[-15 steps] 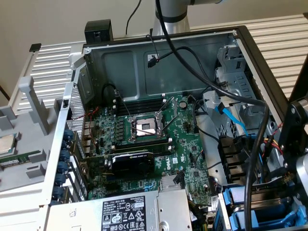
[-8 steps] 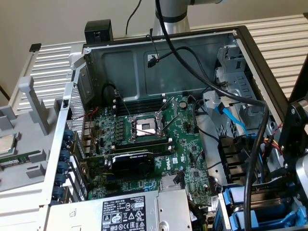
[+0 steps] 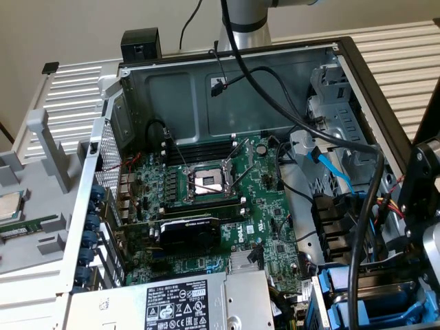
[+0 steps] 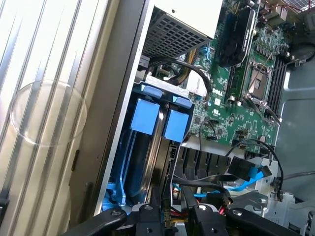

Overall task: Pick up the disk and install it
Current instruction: 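Insert the first disk wire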

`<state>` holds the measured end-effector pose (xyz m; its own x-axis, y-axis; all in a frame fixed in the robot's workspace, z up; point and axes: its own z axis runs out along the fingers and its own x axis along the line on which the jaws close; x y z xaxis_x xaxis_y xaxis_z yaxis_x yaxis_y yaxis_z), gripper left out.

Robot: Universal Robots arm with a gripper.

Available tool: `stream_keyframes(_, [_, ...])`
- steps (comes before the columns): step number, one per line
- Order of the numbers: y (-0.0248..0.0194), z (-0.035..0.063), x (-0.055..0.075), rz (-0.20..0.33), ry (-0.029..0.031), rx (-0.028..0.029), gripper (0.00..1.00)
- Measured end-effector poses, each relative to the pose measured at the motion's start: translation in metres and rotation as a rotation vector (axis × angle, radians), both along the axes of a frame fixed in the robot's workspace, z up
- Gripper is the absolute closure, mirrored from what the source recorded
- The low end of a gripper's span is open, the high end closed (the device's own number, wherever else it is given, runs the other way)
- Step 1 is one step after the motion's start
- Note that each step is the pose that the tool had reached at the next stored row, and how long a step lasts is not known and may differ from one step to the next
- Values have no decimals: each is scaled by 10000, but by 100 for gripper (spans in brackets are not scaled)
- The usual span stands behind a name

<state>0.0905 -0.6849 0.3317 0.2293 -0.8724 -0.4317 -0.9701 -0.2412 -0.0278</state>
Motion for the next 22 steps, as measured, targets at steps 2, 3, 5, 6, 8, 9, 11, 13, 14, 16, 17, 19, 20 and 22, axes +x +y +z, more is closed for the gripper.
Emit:
stream_keyframes(2, [-2,-7,1,1,0,6,70])
stream_keyframes(3, [-3,-10,1,0,1,6,70])
stream_keyframes(5, [-8,-16,0,-1,1,7,70])
stream_keyframes(6, [-10,-20,1,-2,0,7,70])
stream_keyframes(8, [-11,-28,1,-3,1,5,70])
stream_keyframes(9, [-11,-32,1,-4,1,9,70])
stream_keyframes(11, [-11,-41,1,-4,1,21,70])
stream_keyframes(13, [-11,-45,0,-4,4,23,70])
stream_keyframes(14, [-11,-46,0,-4,5,24,70])
stream_keyframes(16, [-11,-49,1,-3,10,26,70])
stream_keyframes(17, [-11,-51,1,-4,12,27,70])
stream_keyframes(19, [-9,-56,1,-4,18,32,70])
stream_keyframes(20, [-6,-55,1,-4,21,28,70])
stream_keyframes(22, [-2,-57,1,-3,26,29,70])
